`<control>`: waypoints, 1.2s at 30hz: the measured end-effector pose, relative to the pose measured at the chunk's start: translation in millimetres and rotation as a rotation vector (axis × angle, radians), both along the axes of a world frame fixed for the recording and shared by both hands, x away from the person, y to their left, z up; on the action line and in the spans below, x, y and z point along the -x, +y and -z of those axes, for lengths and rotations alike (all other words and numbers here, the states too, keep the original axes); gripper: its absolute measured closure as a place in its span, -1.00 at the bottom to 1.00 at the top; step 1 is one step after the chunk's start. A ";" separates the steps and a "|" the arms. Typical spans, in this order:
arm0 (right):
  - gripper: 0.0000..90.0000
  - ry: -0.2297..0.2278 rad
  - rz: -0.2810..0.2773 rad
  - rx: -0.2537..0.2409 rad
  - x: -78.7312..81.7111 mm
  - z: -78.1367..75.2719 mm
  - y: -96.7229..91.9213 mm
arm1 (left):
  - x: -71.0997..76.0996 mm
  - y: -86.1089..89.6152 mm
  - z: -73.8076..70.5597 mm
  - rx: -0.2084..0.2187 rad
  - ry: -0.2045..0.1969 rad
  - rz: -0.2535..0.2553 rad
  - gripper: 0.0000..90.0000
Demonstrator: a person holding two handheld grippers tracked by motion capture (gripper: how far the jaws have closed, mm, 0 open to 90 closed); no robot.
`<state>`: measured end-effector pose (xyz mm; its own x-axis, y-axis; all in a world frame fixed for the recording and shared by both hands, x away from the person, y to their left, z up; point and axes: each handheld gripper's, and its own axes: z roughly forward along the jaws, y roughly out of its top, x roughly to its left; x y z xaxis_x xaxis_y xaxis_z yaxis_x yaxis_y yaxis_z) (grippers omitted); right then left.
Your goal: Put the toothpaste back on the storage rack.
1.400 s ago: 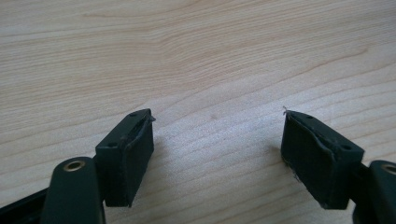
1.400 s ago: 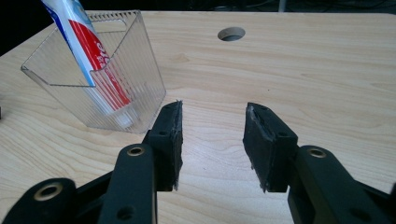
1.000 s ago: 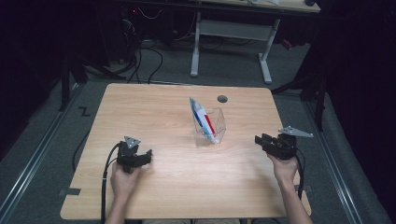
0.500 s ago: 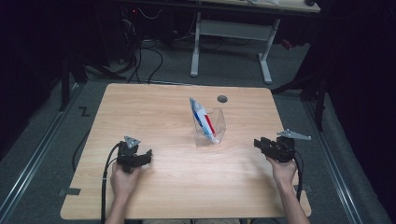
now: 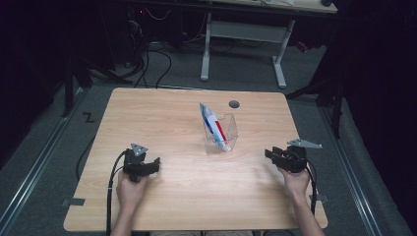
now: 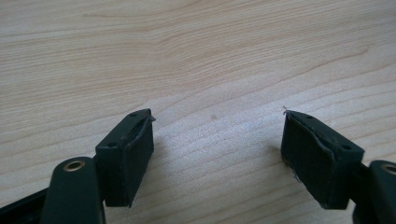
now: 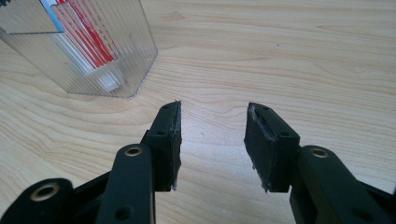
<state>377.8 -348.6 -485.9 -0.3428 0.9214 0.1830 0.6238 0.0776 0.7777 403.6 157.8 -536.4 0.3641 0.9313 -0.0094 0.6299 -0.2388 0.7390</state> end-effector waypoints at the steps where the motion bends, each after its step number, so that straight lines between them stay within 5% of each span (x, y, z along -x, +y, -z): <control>1: 0.25 0.001 -0.001 0.001 -0.5 1.0 0.4 | 0.0 0.0 0.0 0.001 0.001 0.001 -0.43; 36: 0.17 0.047 0.023 0.125 -12.8 35.6 13.7 | 0.0 0.0 0.0 0.002 0.000 0.000 -0.43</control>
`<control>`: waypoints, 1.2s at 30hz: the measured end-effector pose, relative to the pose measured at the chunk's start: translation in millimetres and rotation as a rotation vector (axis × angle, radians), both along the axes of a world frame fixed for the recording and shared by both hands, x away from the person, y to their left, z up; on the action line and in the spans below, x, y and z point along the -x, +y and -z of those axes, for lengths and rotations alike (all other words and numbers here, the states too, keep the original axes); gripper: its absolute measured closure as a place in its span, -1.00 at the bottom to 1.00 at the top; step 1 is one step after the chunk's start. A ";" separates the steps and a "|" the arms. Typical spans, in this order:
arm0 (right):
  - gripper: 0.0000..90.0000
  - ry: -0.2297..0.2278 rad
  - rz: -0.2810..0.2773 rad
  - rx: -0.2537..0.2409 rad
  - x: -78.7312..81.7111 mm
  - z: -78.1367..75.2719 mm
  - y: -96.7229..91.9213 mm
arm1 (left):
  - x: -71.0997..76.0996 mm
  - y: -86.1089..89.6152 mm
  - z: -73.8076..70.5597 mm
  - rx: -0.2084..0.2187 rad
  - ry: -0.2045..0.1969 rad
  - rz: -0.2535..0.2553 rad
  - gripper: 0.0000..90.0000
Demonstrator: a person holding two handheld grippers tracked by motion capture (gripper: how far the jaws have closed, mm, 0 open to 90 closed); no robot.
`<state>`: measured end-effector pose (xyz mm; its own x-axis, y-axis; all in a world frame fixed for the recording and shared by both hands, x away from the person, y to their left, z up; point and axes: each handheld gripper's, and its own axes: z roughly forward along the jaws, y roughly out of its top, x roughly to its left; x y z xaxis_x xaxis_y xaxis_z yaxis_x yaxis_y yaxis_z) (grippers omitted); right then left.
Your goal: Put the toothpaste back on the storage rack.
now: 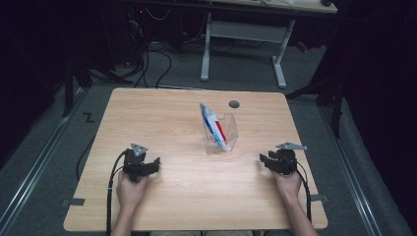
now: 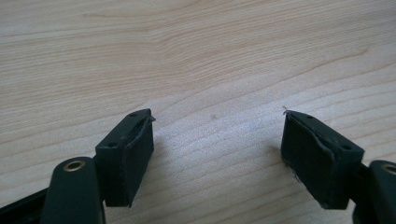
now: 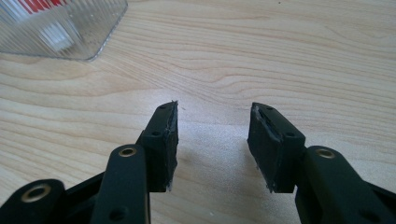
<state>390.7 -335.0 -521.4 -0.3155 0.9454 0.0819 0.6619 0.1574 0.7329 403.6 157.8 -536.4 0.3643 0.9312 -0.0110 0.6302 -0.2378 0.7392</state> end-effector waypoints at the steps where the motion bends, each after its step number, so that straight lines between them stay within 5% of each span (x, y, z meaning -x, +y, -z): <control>1: 0.17 0.001 0.001 0.008 -0.1 0.5 0.5 | 0.0 0.0 0.0 0.000 0.000 0.000 -0.43; 7: 0.16 -0.005 0.000 0.075 -0.7 4.1 5.0 | 0.0 0.0 0.1 -0.001 -0.001 -0.001 -0.43; 36: -0.07 -0.025 -0.012 0.096 -2.1 9.1 9.8 | 0.3 -0.2 0.2 -0.001 -0.002 -0.002 -0.43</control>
